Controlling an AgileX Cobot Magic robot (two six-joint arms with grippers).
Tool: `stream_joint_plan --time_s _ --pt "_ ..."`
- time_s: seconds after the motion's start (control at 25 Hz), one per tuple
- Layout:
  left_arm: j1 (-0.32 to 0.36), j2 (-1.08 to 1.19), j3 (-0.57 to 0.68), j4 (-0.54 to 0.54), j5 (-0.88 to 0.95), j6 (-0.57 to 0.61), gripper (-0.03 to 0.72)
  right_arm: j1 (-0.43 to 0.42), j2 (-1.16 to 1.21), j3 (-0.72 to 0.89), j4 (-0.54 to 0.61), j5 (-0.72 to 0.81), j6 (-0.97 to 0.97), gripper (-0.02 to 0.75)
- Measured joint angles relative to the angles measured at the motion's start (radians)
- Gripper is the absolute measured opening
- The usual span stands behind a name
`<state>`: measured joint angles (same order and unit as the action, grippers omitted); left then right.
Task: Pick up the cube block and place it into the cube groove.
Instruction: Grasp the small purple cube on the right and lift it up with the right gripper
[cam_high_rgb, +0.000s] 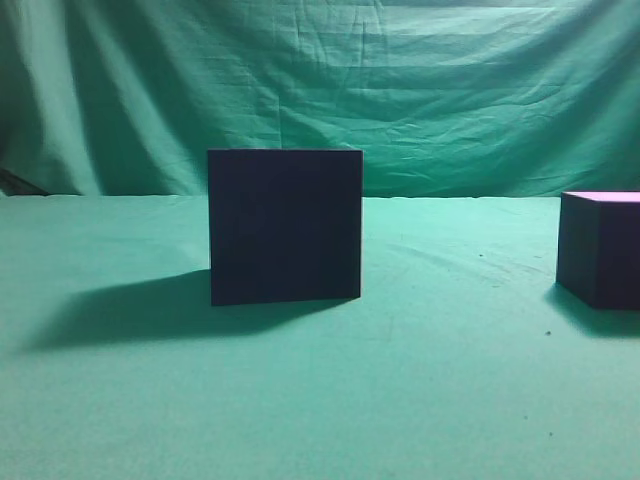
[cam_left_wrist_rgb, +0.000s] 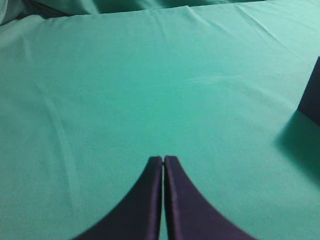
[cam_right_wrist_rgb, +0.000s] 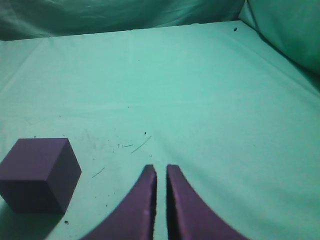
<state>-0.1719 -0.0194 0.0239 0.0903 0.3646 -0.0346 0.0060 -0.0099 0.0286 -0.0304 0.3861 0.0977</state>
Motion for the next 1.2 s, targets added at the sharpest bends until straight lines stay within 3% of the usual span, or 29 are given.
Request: stream_joint_plan --time_s 0.76,0.88,1.08,1.2 --pt "0.0 0.0 0.0 0.0 0.0 0.0 0.0 0.0 0.0 0.0 -0.005 -0.004 -0.003 0.047" --pt "0.0 0.0 0.0 0.0 0.0 0.0 0.0 0.0 0.0 0.0 -0.007 -0.107 -0.004 0.047" --pt "0.0 0.0 0.0 0.0 0.0 0.0 0.0 0.0 0.0 0.002 0.06 -0.475 0.035 0.047" --pt "0.0 0.0 0.0 0.0 0.0 0.0 0.0 0.0 0.0 -0.025 0.068 -0.441 0.071 0.047"
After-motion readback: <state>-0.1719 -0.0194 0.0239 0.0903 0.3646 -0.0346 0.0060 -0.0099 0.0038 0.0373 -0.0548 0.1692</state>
